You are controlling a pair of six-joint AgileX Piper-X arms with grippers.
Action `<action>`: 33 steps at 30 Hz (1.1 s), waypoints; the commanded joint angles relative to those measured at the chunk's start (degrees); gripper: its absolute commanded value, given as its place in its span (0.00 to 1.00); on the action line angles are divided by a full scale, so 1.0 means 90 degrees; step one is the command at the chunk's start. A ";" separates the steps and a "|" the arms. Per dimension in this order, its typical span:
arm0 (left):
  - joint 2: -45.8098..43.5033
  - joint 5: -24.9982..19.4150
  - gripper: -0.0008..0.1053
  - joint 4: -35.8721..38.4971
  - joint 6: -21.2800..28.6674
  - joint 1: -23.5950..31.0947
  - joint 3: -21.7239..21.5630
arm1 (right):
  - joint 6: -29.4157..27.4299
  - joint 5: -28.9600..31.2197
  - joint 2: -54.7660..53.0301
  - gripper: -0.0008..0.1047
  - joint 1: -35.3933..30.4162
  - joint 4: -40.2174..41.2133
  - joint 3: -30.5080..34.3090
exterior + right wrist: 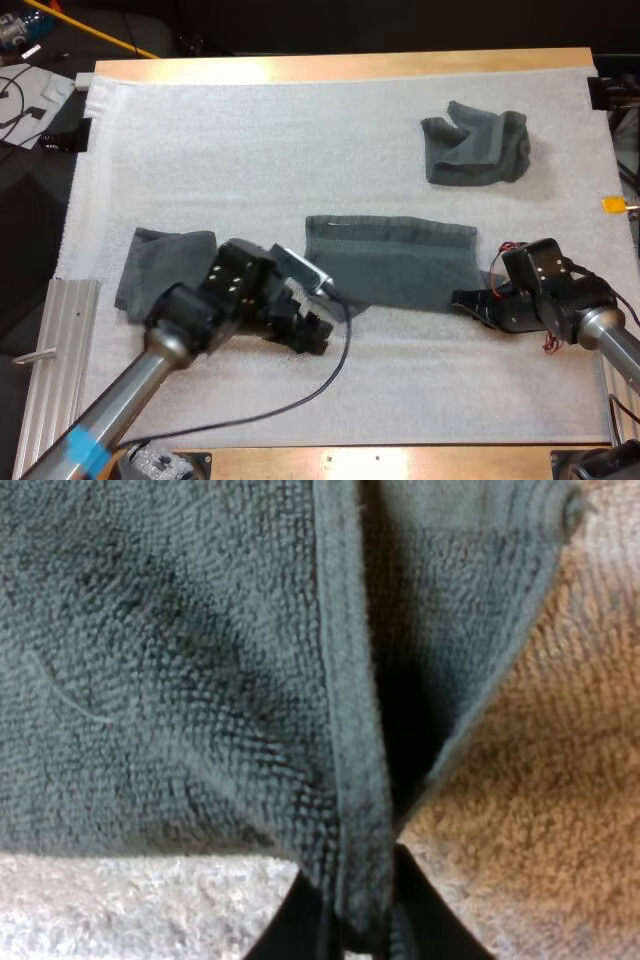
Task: Pick towel from pile, fold and stack
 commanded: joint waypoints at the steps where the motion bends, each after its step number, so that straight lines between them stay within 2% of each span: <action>1: 0.0626 -0.0491 0.57 -0.0488 -0.0302 -0.0253 -0.0018 | -0.0070 0.0022 -0.0033 0.01 -0.0035 0.0136 0.0000; 5: 0.0988 -0.0430 0.57 -0.0725 -0.0260 -0.0279 -0.0013 | -0.0090 -0.0016 -0.0051 0.01 -0.0012 0.0083 -0.0009; 17: 0.2364 -0.0670 0.57 -0.1668 -0.0269 -0.0298 -0.0003 | -0.0132 -0.0039 -0.0038 0.01 -0.0004 0.0124 -0.0015; 28: 0.2948 -0.0754 0.55 -0.2151 -0.0309 -0.0306 -0.0003 | -0.0171 -0.0030 -0.0039 0.01 -0.0006 0.0168 -0.0017; 33: 0.3144 -0.0598 0.56 -0.2188 -0.0310 -0.0294 -0.0004 | -0.0150 -0.0005 -0.0030 0.01 -0.0011 0.0112 -0.0002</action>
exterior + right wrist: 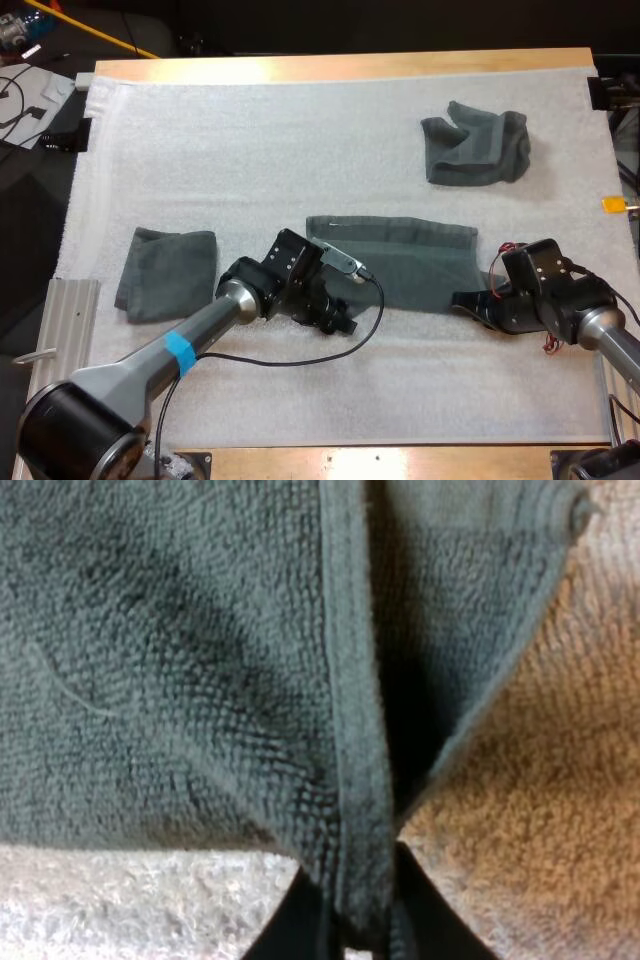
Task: Pick towel from pile, fold and stack
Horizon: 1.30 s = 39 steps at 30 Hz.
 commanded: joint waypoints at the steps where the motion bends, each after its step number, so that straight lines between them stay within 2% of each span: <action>1: 0.0194 0.0061 0.56 -0.0061 -0.0030 -0.0030 -0.0017 | -0.0056 -0.0009 -0.0023 0.01 -0.0004 0.0055 -0.0007; 5: 0.0332 0.0122 0.50 -0.0043 -0.0056 -0.0034 -0.0027 | -0.0060 0.0003 -0.0031 0.01 -0.0005 0.0070 -0.0008; 17: 0.0324 0.0077 0.02 0.0189 -0.0103 -0.0020 -0.0060 | -0.0083 -0.0008 -0.0026 0.01 0.0007 0.0076 -0.0003; 22: 0.0159 0.0023 0.01 0.0156 -0.0063 -0.0023 -0.0043 | -0.0100 -0.0030 0.0008 0.01 -0.0033 0.0045 -0.0007; 28: -0.0999 0.0047 0.01 0.0744 0.0098 -0.0031 -0.0033 | -0.0206 -0.0166 -0.0268 0.01 -0.0032 0.0229 0.0009; 34: -0.2154 0.0181 0.01 0.1484 0.0240 -0.0025 -0.0102 | -0.0134 -0.0378 -0.1370 0.01 -0.0048 0.0594 -0.0036; 39: -0.2934 0.0333 0.01 0.2028 0.0253 -0.0010 -0.0384 | 0.0076 -0.0558 -0.2389 0.01 -0.0047 0.1059 -0.0206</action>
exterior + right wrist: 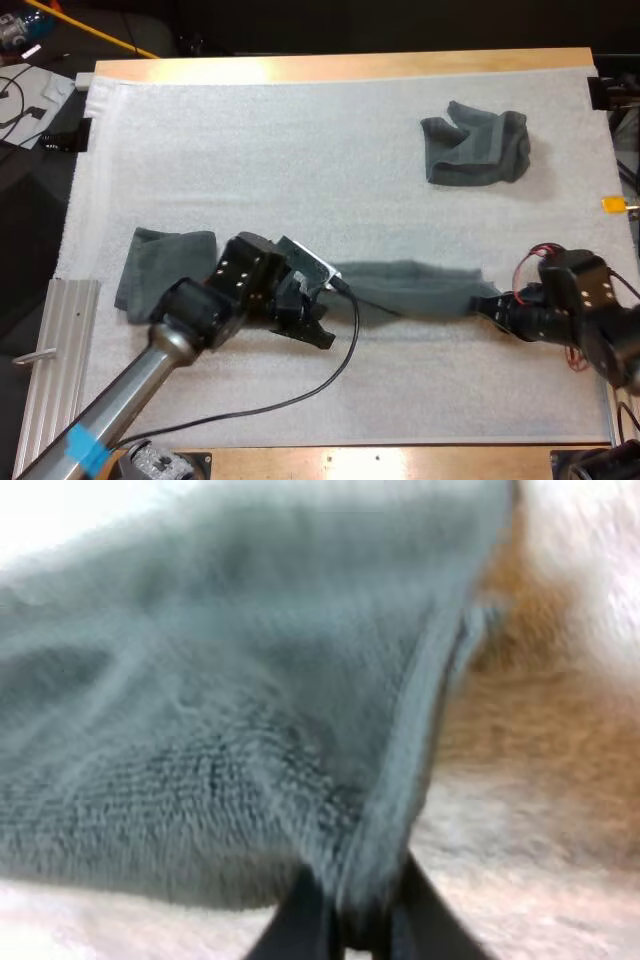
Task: Pick towel from pile, fold and stack
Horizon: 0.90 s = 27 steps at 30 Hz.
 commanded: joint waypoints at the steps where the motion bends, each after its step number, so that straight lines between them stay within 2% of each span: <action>1: -0.0503 0.0144 0.01 0.0409 0.0051 -0.0011 -0.0285 | 0.0130 -0.0194 -0.0582 0.01 -0.0043 0.0442 -0.0204; 6: -0.0949 0.0471 0.01 0.0754 -0.0002 -0.0008 -0.0642 | 0.0245 -0.0382 -0.1002 0.01 0.0013 0.0968 -0.0653; 8: -0.0827 0.0426 0.01 0.0705 -0.0040 -0.0014 -0.0660 | 0.0132 -0.0340 -0.0943 0.01 0.0020 0.0951 -0.0627; 12: -0.0950 0.0607 0.01 0.1190 -0.0091 -0.0069 -0.0950 | 0.0108 -0.0429 -0.0974 0.01 0.0325 0.1396 -0.0877; 22: -0.1420 0.0351 0.01 0.2186 -0.0334 -0.0976 -0.1094 | 0.0784 0.0407 -0.1266 0.01 0.1922 0.2388 -0.1487; 27: -0.1532 0.0041 0.01 0.2467 -0.0315 -0.0983 -0.1058 | 0.1197 0.0690 -0.1242 0.01 0.2288 0.2690 -0.1545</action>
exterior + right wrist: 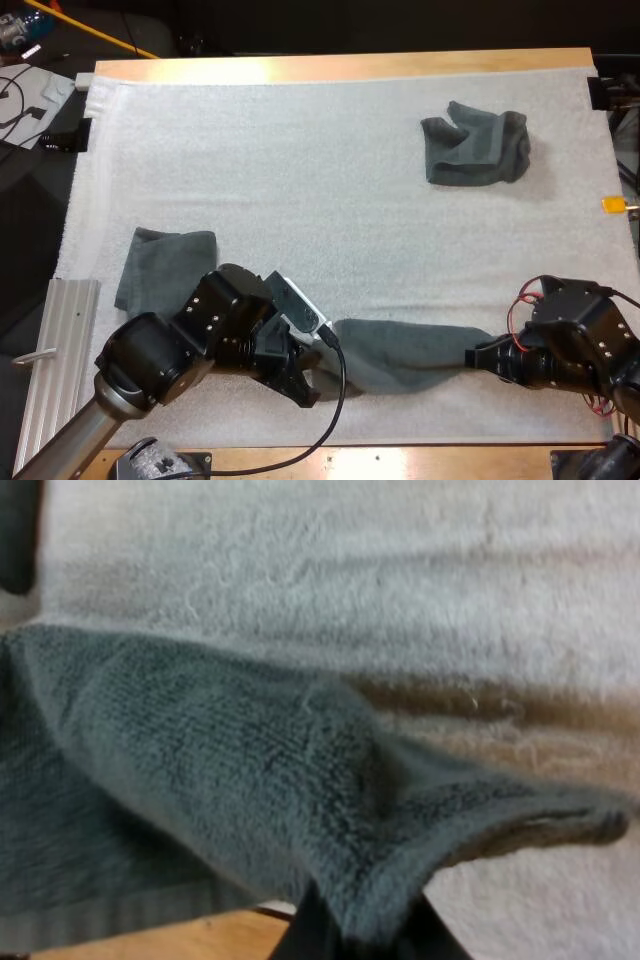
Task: Pick towel from pile, fold and stack
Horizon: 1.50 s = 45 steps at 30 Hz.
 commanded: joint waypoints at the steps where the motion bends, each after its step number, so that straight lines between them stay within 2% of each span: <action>1: -0.0023 -0.0341 0.01 0.0155 0.0029 0.0026 -0.0001 | 0.0253 0.0269 0.0059 0.01 0.0124 0.0262 -0.0025; 4: 0.0147 -0.0531 0.01 -0.0034 0.0173 0.0097 0.0185 | 0.0241 0.0351 0.0354 0.01 0.0047 0.0088 0.0113; 6: 0.0110 -0.0405 0.01 -0.0103 0.0112 0.0045 0.0155 | 0.0195 0.0314 0.0246 0.01 0.0087 0.0036 0.0065; 12: 0.0854 -0.0439 0.01 -0.1091 0.0151 0.0381 0.0417 | 0.0239 0.0840 0.1348 0.01 0.0100 -0.1106 0.0318; 20: 0.2210 0.0411 0.01 -0.1945 0.0396 0.1418 0.0381 | 0.0322 0.1247 0.2796 0.01 -0.0230 -0.2432 0.0264; 29: 0.3299 0.0881 0.01 -0.2530 0.0381 0.2192 0.0394 | 0.0543 0.0995 0.3580 0.01 -0.1186 -0.3152 0.0288; 31: 0.3246 0.0834 0.01 -0.2582 0.0296 0.2149 0.0387 | 0.0553 0.1053 0.3564 0.01 -0.1113 -0.3201 0.0277; 39: 0.3917 0.1370 0.01 -0.3514 -0.0033 0.2727 0.0371 | 0.0966 0.0784 0.4242 0.01 -0.1671 -0.4114 0.0255; 45: 0.4175 0.1333 0.01 -0.3879 -0.0038 0.2921 0.0372 | 0.1137 0.0499 0.4579 0.01 -0.1928 -0.4637 0.0249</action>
